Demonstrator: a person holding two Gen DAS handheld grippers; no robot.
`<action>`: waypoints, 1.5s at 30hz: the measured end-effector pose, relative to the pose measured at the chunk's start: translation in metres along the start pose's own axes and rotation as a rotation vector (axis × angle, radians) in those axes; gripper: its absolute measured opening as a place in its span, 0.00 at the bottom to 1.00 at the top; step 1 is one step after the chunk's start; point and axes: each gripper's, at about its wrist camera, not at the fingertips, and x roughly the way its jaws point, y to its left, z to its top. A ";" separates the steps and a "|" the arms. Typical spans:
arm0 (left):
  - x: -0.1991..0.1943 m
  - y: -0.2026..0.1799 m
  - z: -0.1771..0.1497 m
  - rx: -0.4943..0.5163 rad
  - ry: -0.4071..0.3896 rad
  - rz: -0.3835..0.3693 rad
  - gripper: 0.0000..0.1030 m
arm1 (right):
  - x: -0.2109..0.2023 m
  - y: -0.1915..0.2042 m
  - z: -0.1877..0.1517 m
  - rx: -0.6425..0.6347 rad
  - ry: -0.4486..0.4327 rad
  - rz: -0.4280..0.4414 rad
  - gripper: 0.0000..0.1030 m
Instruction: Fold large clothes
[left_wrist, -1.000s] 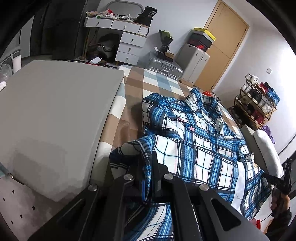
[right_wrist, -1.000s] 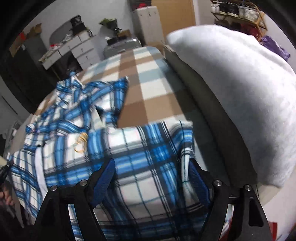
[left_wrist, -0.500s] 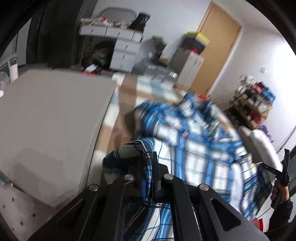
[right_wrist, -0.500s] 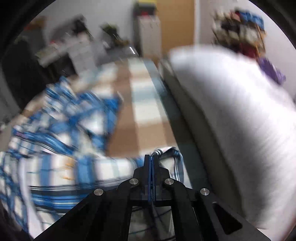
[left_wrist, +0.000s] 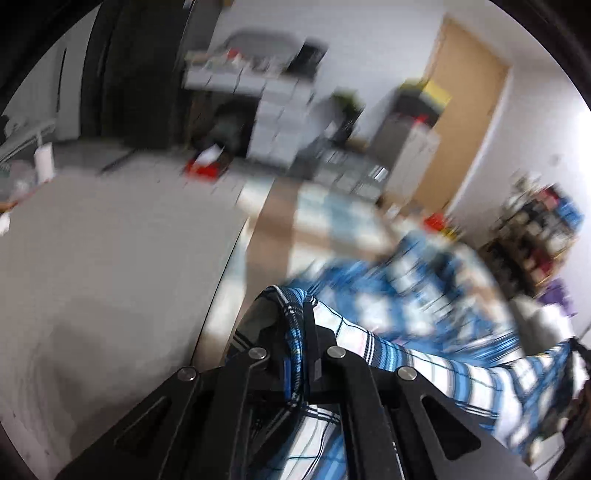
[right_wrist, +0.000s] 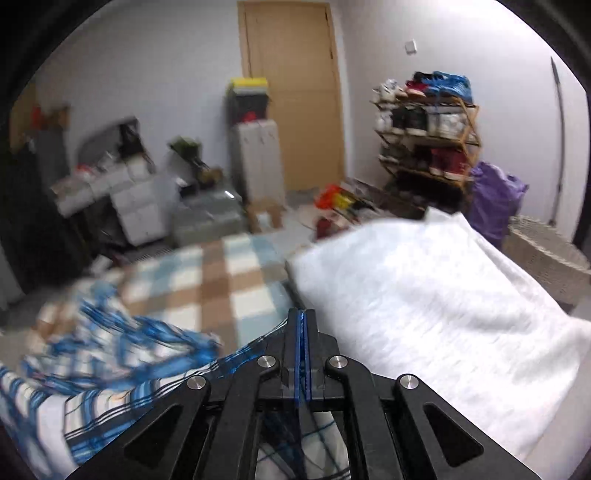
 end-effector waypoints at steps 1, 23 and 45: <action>0.013 0.002 -0.006 0.009 0.051 0.030 0.00 | 0.009 0.009 -0.005 -0.057 0.045 -0.014 0.10; 0.031 -0.133 -0.045 0.690 0.241 -0.239 0.55 | 0.008 0.181 -0.063 -0.791 0.345 0.665 0.72; 0.022 -0.142 -0.040 0.636 0.230 -0.370 0.00 | -0.007 0.169 -0.056 -0.806 0.239 0.710 0.51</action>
